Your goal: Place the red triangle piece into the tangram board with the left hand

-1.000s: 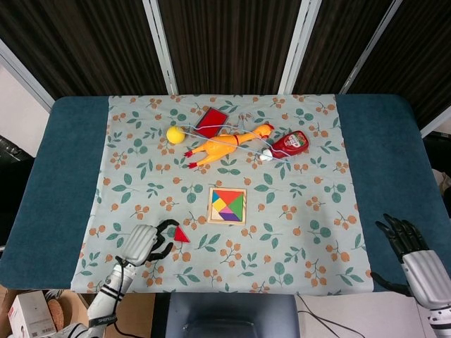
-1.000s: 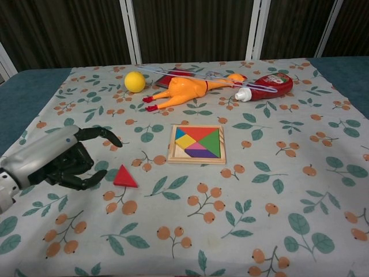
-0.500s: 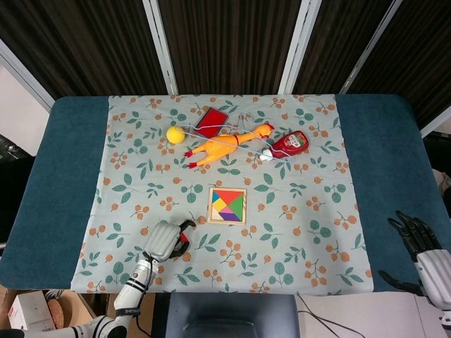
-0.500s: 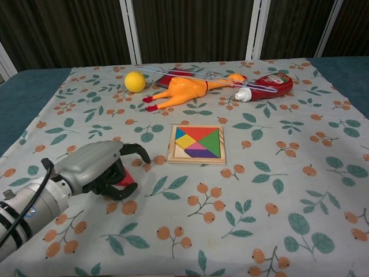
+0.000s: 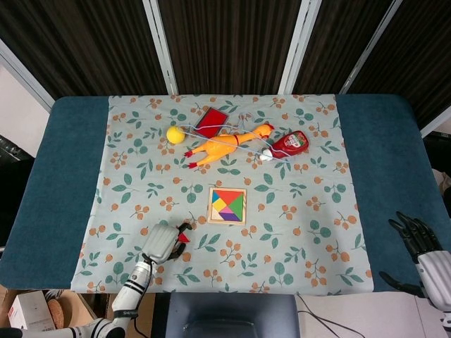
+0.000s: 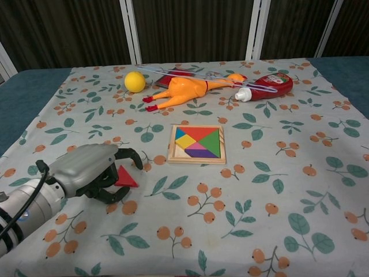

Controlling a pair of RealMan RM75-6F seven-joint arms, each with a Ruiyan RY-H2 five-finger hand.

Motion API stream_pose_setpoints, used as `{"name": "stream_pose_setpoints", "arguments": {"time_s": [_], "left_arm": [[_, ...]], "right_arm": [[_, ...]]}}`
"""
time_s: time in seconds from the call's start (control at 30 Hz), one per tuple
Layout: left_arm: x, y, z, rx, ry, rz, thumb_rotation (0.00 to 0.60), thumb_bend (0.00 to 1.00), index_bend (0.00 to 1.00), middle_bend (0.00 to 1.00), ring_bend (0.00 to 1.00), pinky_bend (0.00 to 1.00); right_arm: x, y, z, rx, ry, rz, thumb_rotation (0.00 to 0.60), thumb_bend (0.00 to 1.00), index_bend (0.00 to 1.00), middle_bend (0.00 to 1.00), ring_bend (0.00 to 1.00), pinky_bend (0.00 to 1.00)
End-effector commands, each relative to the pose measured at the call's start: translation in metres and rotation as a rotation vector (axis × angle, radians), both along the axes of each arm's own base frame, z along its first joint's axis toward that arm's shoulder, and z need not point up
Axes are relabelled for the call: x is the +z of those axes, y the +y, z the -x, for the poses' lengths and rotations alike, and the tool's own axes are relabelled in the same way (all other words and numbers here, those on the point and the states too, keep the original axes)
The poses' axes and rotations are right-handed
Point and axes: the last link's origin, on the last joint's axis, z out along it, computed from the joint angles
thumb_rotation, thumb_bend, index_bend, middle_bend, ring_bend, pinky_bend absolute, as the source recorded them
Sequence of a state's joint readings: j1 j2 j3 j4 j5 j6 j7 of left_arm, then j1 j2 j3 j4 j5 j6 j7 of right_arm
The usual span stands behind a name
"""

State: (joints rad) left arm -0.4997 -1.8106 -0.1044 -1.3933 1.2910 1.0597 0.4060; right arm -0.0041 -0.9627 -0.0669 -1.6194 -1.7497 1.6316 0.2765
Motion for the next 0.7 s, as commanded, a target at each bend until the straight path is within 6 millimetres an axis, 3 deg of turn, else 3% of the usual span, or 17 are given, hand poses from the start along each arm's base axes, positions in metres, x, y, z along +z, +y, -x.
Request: {"name": "stream_pose_setpoints", "arguments": {"time_s": [0.03, 0.37, 0.7], "left_arm": [[0.0009, 0.0004, 0.0013, 0.004, 0.003, -0.001, 0.600, 0.41, 0.35, 1.00, 1.00, 1.00], [-0.0001, 0.0036, 0.0053, 0.013, 0.004, -0.008, 0.600, 0.41, 0.41, 1.00, 1.00, 1.00], [-0.0006, 0.0063, 0.0059, 0.000, 0.010, -0.039, 0.600, 0.41, 0.64, 1.00, 1.00, 1.00]], "right_arm": [[-0.0008, 0.0000, -0.0004, 0.000, 0.002, -0.001, 0.600, 0.29, 0.00, 0.01, 0.00, 0.00], [-0.0008, -0.0002, -0.0009, 0.001, 0.003, -0.002, 0.600, 0.29, 0.00, 0.01, 0.00, 0.00], [-0.0004, 0.0007, -0.0007, 0.003, 0.000, -0.005, 0.600, 0.29, 0.00, 0.01, 0.00, 0.00]]}}
